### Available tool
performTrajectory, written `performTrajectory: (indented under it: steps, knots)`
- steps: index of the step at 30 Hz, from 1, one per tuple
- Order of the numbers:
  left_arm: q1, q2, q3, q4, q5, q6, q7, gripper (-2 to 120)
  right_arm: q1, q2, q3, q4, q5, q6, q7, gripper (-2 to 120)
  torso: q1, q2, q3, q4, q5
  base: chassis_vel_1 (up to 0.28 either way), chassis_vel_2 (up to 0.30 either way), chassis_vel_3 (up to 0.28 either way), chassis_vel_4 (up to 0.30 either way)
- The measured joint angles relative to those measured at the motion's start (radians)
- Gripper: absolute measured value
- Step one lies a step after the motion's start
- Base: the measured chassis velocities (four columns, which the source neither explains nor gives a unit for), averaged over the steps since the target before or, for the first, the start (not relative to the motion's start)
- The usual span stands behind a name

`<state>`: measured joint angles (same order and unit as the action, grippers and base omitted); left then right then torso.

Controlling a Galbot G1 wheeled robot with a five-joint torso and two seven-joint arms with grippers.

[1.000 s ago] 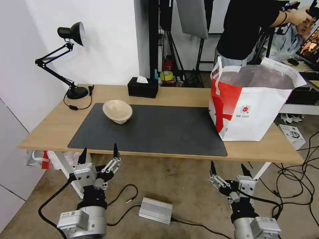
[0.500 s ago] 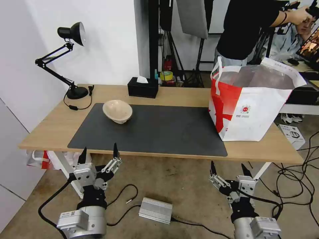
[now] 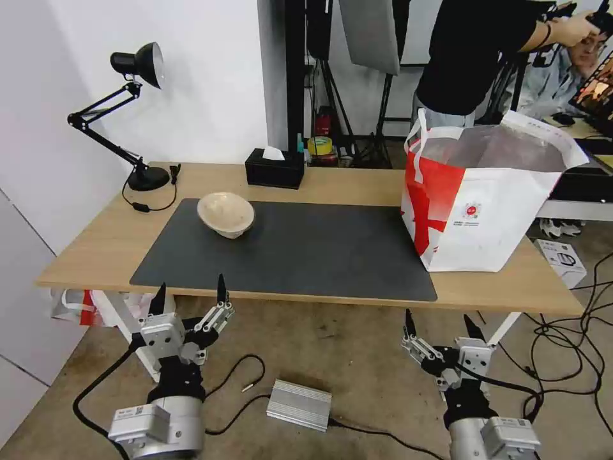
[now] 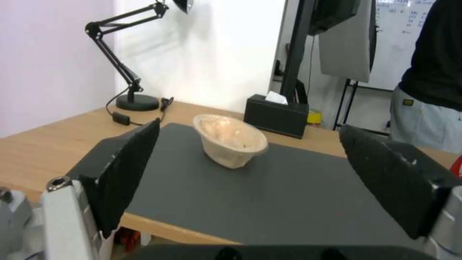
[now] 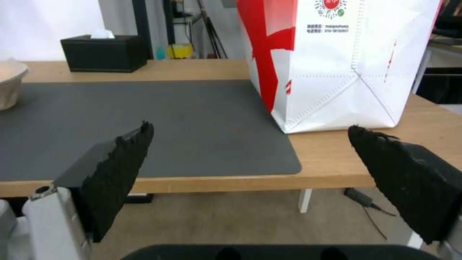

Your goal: Pick up the trash from the table and place it into the takeout bag.

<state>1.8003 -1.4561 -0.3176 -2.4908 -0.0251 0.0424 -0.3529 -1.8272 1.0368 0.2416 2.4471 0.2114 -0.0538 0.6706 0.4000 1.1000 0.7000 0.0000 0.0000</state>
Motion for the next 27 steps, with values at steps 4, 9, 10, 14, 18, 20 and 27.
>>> performTrajectory:
  steps: [4, 9, 10, 14, 18, 20, 27]
  knots:
    - [-0.002, 0.004, -0.003, -0.002, -0.010, 0.000, -0.002, 100, 0.000, 0.000, 0.000, 0.000, 0.000, 0.000, 0.000, 100, 0.000, 0.000, 0.000, 0.0000, 0.0000, 0.000, 0.000, 0.000, 0.000]
    - [-0.009, 0.011, -0.006, -0.004, -0.024, 0.001, -0.021, 100, 0.000, 0.000, 0.000, 0.000, 0.000, 0.000, 0.000, 100, 0.000, 0.000, 0.000, 0.0000, 0.0000, 0.000, 0.000, 0.000, 0.000]
    - [-0.009, 0.011, -0.006, -0.004, -0.024, 0.001, -0.021, 100, 0.000, 0.000, 0.000, 0.000, 0.000, 0.000, 0.000, 100, 0.000, 0.000, 0.000, 0.0000, 0.0000, 0.000, 0.000, 0.000, 0.000]
    - [-0.031, 0.027, -0.019, -0.008, -0.092, 0.016, -0.048, 100, 0.000, 0.000, 0.000, 0.000, 0.000, 0.000, 0.000, 100, 0.000, 0.000, 0.000, 0.0000, 0.0000, 0.000, 0.000, 0.000, 0.000]
    - [-0.071, 0.035, -0.045, -0.009, -0.244, 0.045, -0.086, 100, 0.000, 0.000, 0.000, 0.000, 0.000, 0.000, 0.000, 100, 0.000, 0.000, 0.000, 0.0000, 0.0000, 0.000, 0.000, 0.000, 0.000]
    - [-0.082, 0.038, -0.055, -0.009, -0.291, 0.057, -0.096, 100, 0.000, 0.000, 0.000, 0.000, 0.000, 0.000, 0.000, 100, 0.000, 0.000, 0.000, 0.0000, 0.0000, 0.000, 0.000, 0.000, 0.000]
    - [-0.104, 0.048, -0.069, -0.009, -0.442, 0.085, -0.143, 100, 0.000, 0.000, 0.000, 0.000, 0.000, 0.001, 0.000, 100, 0.000, 0.000, 0.000, 0.0000, 0.0000, 0.000, 0.000, 0.000, 0.000]
